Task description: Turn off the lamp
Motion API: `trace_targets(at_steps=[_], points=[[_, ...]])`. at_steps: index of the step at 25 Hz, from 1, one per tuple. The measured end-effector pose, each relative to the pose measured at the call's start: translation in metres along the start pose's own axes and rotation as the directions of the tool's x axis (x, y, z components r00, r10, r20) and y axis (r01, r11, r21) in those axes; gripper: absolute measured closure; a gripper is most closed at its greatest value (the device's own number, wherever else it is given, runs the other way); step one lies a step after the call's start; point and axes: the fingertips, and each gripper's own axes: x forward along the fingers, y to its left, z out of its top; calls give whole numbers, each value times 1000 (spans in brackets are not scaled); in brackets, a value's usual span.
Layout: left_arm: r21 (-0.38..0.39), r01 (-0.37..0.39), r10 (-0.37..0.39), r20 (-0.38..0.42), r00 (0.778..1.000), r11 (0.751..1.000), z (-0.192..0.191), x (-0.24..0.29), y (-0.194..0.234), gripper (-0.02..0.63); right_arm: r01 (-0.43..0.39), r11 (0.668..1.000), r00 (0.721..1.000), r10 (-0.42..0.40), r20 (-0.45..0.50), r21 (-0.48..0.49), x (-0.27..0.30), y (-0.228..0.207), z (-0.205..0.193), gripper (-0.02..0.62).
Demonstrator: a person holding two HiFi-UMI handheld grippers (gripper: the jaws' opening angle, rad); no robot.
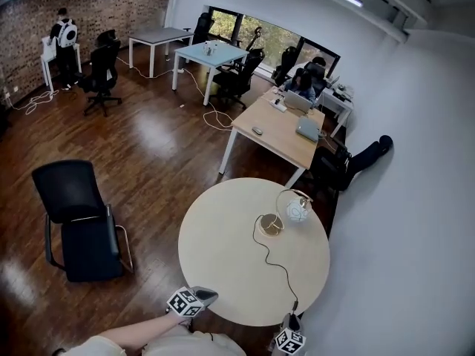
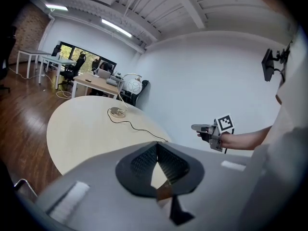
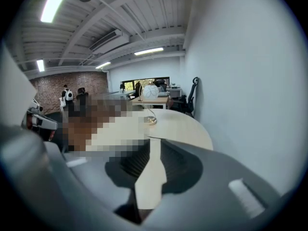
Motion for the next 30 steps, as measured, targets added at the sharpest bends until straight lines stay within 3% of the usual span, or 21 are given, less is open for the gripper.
trace_targets(at_steps=[4, 11, 21, 30], points=[[20, -43, 42, 13, 999, 999, 0, -1, -19, 614, -30, 1000, 999, 30, 35, 5, -17, -8, -8, 525], [29, -96, 95, 21, 995, 995, -33, 3, -73, 614, -102, 995, 987, 99, 125, 20, -80, -13, -8, 531], [41, -117, 116, 18, 993, 992, -91, -7, -163, 614, -193, 980, 974, 187, 126, 38, -154, -31, -48, 540], [74, -147, 147, 12, 989, 986, -114, -32, -185, 614, -236, 971, 968, 232, 95, 28, -182, -21, -94, 540]])
